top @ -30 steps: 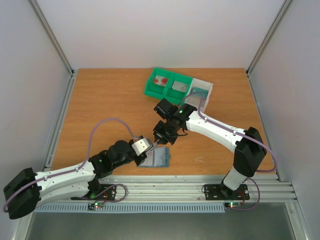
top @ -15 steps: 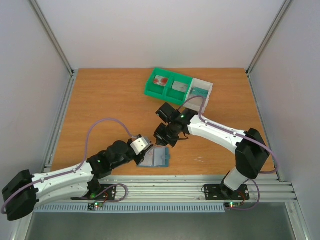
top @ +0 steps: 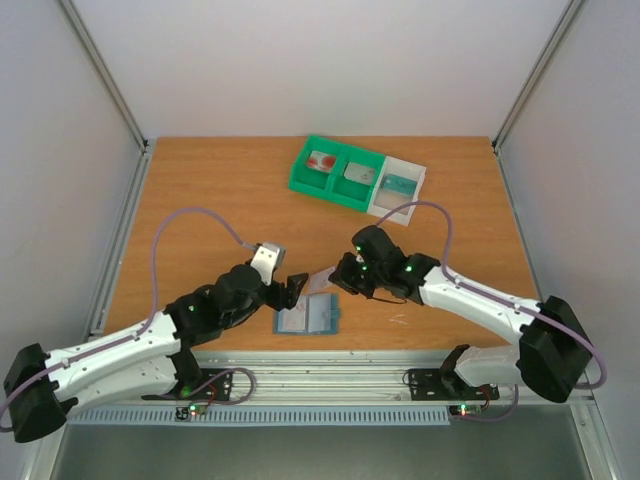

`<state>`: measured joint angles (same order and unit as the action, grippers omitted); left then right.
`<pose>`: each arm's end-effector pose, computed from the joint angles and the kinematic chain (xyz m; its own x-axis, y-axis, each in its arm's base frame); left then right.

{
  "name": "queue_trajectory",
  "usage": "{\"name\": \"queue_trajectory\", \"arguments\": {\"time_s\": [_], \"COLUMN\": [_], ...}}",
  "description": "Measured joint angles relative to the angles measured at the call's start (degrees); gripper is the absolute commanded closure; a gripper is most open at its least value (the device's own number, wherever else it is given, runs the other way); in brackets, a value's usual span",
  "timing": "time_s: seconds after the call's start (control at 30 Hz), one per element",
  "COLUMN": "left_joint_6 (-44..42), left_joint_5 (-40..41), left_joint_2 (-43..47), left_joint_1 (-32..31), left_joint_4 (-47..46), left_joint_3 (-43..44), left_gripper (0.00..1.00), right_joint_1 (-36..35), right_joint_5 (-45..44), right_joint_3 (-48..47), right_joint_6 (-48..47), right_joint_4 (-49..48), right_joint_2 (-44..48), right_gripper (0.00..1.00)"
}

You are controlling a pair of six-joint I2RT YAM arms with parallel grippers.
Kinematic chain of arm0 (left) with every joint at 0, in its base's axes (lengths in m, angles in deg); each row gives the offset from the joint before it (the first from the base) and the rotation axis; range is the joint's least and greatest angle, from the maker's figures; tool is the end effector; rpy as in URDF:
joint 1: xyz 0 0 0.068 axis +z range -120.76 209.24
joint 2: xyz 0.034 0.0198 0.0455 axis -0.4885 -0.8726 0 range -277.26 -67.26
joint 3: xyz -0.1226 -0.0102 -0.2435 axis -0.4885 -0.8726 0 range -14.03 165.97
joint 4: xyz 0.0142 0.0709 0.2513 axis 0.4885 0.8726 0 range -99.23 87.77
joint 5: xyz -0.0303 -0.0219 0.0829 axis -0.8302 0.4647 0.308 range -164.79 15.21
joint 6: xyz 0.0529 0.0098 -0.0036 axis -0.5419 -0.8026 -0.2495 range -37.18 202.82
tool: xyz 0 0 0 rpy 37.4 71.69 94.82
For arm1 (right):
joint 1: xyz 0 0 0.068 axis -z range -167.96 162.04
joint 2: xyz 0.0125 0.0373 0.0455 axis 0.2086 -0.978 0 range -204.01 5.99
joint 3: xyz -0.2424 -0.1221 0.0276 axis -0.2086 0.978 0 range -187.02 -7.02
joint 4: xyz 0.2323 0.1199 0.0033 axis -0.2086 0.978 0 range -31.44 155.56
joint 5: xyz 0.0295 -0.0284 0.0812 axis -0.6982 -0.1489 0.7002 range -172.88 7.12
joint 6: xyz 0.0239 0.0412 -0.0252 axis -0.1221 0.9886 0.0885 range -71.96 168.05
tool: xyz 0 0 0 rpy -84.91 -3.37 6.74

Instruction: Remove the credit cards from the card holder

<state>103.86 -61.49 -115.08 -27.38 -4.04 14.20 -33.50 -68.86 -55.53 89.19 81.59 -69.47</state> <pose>0.1127 -0.1561 0.2380 -0.4657 0.0718 -0.8821 0.5683 0.7883 -0.2359 0.1824 0.1981 0.2284 -0.9313 -0.0377 -0.3623 -0.2508 0.7876 0.5628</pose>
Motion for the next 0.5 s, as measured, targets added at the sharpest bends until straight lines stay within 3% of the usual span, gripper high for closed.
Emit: {"name": "queue_trajectory", "arguments": {"time_s": [0.1,0.3,0.5], "left_joint_6": [6.0,15.8,24.2], "left_joint_5": [2.1,1.2,-5.6], "left_joint_2": [-2.3,-4.3,-0.8], "left_joint_1": [0.1,2.4,8.3], "left_joint_4": [5.9,12.1,10.9], "left_joint_3": [4.3,6.9,4.7], "left_gripper": [0.01,0.01,0.03], "right_joint_1": [1.6,3.1,3.3], "right_joint_5": [0.7,2.0,3.7], "right_joint_3": [4.9,10.3,17.7], "right_joint_6": [-3.3,-9.2,-11.0], "right_joint_4": [-6.1,-16.9,-27.8], "right_joint_2": [4.1,9.8,11.6], "right_gripper": [0.99,0.99,0.99]}}
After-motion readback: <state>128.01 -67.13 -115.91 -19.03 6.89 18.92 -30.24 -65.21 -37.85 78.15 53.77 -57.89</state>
